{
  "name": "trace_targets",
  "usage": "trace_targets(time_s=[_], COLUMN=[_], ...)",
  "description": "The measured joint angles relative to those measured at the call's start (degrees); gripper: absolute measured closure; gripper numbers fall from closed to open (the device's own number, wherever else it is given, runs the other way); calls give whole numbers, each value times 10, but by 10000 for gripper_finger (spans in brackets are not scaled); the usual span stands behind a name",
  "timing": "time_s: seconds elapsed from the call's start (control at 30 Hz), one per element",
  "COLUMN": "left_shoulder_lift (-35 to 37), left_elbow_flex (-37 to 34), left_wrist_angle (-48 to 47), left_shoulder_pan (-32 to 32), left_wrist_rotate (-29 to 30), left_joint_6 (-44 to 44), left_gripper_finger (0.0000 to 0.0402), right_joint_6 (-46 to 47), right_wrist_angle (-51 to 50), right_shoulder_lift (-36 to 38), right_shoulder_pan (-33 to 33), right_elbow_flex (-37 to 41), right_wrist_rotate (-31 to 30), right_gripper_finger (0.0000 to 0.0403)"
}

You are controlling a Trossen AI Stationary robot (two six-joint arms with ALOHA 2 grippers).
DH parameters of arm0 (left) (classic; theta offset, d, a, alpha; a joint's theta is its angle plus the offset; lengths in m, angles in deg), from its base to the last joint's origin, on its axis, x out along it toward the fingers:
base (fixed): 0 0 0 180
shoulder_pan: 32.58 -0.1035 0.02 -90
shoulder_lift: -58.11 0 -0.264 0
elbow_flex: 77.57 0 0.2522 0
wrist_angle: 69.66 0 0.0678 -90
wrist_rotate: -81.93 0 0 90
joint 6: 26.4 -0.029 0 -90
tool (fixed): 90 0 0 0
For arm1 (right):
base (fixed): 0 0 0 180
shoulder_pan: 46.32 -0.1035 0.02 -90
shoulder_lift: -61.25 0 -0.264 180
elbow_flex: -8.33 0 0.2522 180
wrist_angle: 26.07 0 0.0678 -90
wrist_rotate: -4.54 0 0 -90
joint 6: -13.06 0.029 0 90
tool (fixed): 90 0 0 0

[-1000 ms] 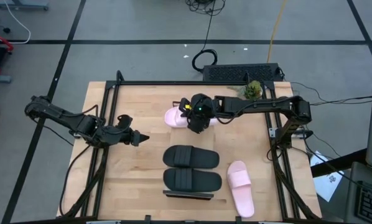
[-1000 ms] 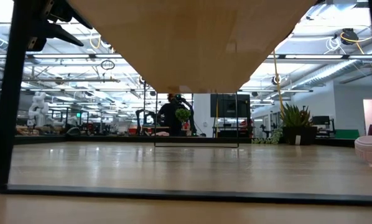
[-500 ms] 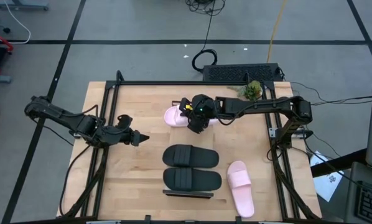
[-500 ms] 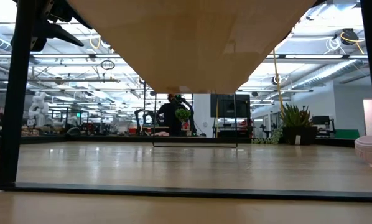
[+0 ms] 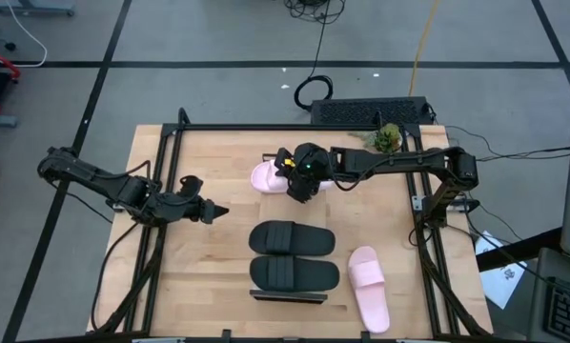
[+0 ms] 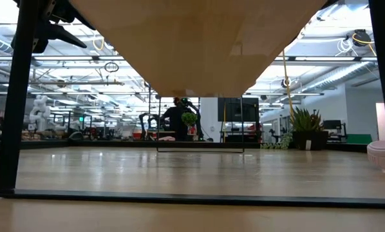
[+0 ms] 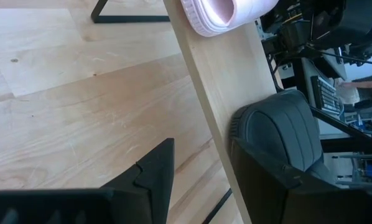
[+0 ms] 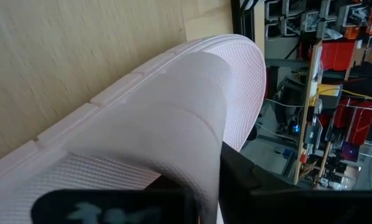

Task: Pick and place slides into the shelf
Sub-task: Put the right pink slipper on the shelf

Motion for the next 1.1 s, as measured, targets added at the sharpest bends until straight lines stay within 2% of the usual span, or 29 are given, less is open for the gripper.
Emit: trace_targets(time_s=[0.67,1.1], left_shoulder_lift=[0,0], left_elbow_flex=[0,0], left_wrist_angle=[0,0], left_shoulder_pan=[0,0], left_wrist_rotate=[0,0], left_joint_6=[-3,-3], left_gripper_finger=[240,240], right_joint_6=[-1,-5], right_wrist_angle=[1,3], right_shoulder_lift=[0,0], right_shoulder_pan=[0,-1], right_elbow_flex=[0,0], right_wrist_rotate=[-2,-23], right_gripper_finger=[373,308])
